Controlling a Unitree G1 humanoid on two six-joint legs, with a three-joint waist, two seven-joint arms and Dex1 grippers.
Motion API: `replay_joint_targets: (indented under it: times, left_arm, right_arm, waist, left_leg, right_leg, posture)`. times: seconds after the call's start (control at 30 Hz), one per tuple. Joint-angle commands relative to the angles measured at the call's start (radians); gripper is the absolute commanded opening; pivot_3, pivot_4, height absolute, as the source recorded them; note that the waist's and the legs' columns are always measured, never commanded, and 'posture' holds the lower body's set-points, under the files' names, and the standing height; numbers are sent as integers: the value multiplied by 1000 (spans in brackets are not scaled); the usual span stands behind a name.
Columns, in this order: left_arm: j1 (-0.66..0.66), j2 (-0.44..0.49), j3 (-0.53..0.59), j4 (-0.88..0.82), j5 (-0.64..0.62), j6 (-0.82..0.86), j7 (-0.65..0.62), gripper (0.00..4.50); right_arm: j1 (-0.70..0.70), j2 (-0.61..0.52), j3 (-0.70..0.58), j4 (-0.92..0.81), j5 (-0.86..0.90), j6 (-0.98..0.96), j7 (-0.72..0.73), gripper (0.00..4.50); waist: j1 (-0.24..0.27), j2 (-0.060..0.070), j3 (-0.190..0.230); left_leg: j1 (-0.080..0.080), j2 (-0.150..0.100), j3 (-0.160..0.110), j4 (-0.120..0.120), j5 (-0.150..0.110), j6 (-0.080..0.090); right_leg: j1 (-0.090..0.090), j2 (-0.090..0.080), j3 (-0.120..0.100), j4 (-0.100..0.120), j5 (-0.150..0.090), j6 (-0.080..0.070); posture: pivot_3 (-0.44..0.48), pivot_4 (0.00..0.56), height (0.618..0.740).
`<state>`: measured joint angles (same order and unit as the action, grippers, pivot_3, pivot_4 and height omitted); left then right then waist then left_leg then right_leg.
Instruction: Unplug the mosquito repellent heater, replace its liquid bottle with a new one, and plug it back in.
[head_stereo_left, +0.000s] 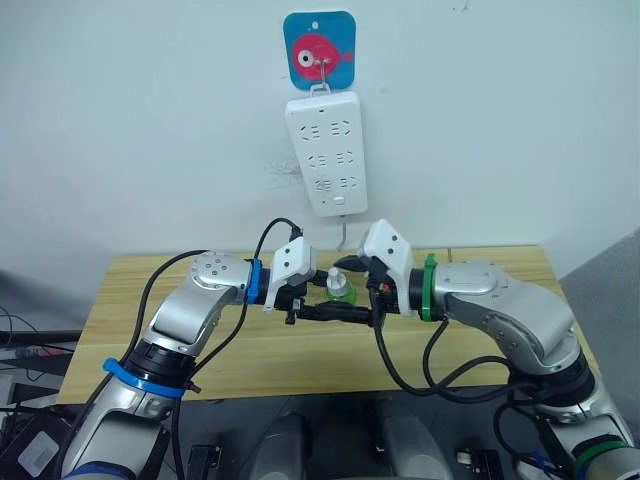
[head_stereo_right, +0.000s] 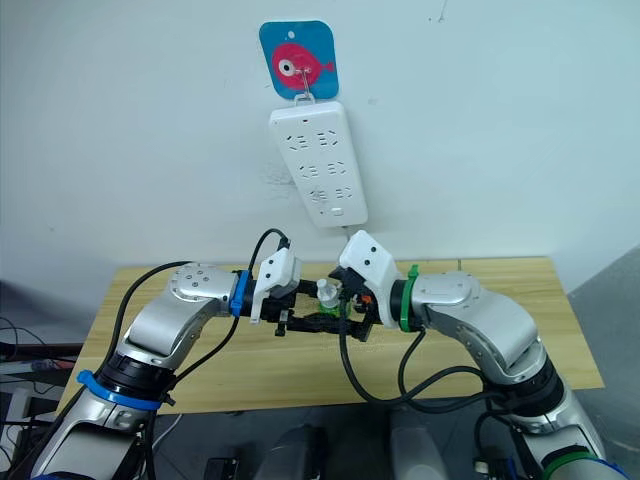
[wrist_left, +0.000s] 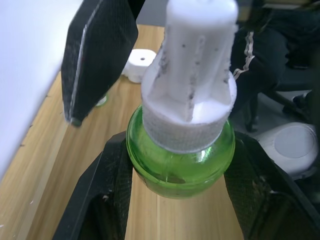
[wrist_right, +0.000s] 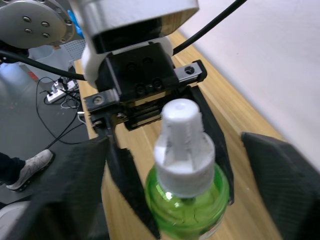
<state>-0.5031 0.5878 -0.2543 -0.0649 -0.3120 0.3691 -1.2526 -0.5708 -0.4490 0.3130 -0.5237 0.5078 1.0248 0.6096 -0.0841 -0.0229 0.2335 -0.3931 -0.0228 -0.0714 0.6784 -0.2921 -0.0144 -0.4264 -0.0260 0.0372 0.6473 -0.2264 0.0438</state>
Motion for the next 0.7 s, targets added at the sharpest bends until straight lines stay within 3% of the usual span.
replay_joint_targets:
  times: [0.03,0.17,0.2,0.47,0.63,0.7]
  left_arm:
    - [11,6,22,-42,-28,-8,-9,2232]
    - [20,-11,54,-44,-68,17,4,2232]
    - [21,-16,62,-41,-72,12,10,2232]
    - [52,-33,106,-28,-116,-39,-3,2233]
    - [56,-10,128,24,-122,2,-2,3808]
    - [66,4,147,11,-181,88,-12,4473]
  right_arm:
    - [-12,4,3,-15,-7,-40,12,2790]
    - [-9,-11,10,-16,-19,-64,35,1275]
    - [-7,-13,7,-18,-17,-71,41,1119]
    - [13,-21,-33,-24,7,-131,72,1125]
    - [19,-2,-131,-18,55,-134,67,1125]
    - [19,13,-174,-14,86,-120,54,1125]
  waist:
    - [0,0,0]
    - [0,0,0]
    - [0,0,0]
    - [0,0,-1]
    - [1,0,-2]
    - [0,0,-2]
  left_leg:
    - [0,0,0,0,0,0]
    - [0,0,0,0,0,0]
    - [0,0,0,0,0,0]
    - [0,0,0,1,0,0]
    - [0,0,0,1,0,-1]
    - [0,0,0,1,0,-1]
  right_leg:
    - [0,0,0,0,0,0]
    - [0,0,0,0,0,0]
    - [0,0,0,0,0,0]
    - [0,0,0,1,0,0]
    - [0,0,0,2,0,0]
    - [0,0,0,2,0,0]
  posture:
    - [-146,187,740]
    - [-146,187,740]
    - [-146,187,740]
    - [-143,181,740]
    - [-140,174,740]
    - [-142,168,740]
